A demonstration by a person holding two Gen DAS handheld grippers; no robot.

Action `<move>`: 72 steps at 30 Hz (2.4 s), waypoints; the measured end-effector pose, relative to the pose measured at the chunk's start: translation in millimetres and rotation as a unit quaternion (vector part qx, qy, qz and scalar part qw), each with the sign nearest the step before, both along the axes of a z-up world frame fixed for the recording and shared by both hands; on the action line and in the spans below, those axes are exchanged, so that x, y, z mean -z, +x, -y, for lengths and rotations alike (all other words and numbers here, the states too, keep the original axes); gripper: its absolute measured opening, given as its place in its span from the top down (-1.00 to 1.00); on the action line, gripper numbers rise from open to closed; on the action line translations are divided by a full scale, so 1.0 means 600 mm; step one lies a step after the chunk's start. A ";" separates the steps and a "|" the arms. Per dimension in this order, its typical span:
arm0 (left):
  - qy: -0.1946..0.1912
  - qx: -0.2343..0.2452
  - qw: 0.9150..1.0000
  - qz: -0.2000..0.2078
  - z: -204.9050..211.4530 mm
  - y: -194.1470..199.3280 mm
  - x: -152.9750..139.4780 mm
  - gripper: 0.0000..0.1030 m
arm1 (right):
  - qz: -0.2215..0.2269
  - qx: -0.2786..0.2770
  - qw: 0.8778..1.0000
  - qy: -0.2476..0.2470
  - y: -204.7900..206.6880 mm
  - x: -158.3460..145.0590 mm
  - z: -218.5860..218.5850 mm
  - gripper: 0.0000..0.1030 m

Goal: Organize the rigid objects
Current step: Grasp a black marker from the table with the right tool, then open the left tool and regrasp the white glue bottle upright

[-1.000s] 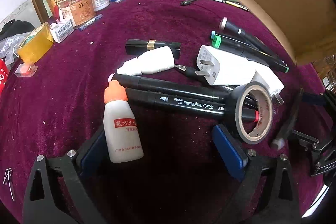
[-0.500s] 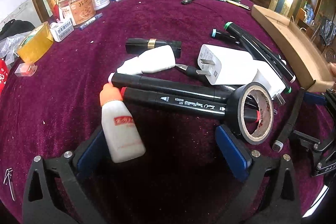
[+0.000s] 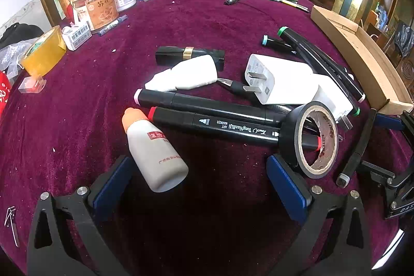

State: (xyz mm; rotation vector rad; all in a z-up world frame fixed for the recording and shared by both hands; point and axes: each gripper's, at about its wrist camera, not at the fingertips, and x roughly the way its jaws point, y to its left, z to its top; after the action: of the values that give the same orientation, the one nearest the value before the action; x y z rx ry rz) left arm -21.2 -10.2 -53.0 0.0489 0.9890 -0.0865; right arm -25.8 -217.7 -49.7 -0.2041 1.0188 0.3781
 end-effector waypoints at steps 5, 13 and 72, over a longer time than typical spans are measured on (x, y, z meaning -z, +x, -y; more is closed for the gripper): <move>-0.005 0.019 1.000 0.000 -0.007 -0.001 -0.001 -1.00 | -0.001 0.006 1.000 0.006 0.000 0.001 0.000 -0.98; -0.059 0.059 0.994 0.071 -0.059 -0.040 -0.056 -1.00 | -0.004 -0.018 0.998 0.060 -0.043 -0.033 0.039 -0.93; -0.074 -0.023 0.997 0.019 -0.110 -0.003 -0.023 0.49 | -0.042 -0.164 0.986 -0.012 -0.063 -0.037 -0.061 0.74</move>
State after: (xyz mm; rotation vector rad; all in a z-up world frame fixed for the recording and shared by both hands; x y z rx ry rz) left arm -23.0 56.0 -38.9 -0.1070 0.9425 -0.1167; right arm -63.6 -181.2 -27.7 -0.3818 1.0745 0.6786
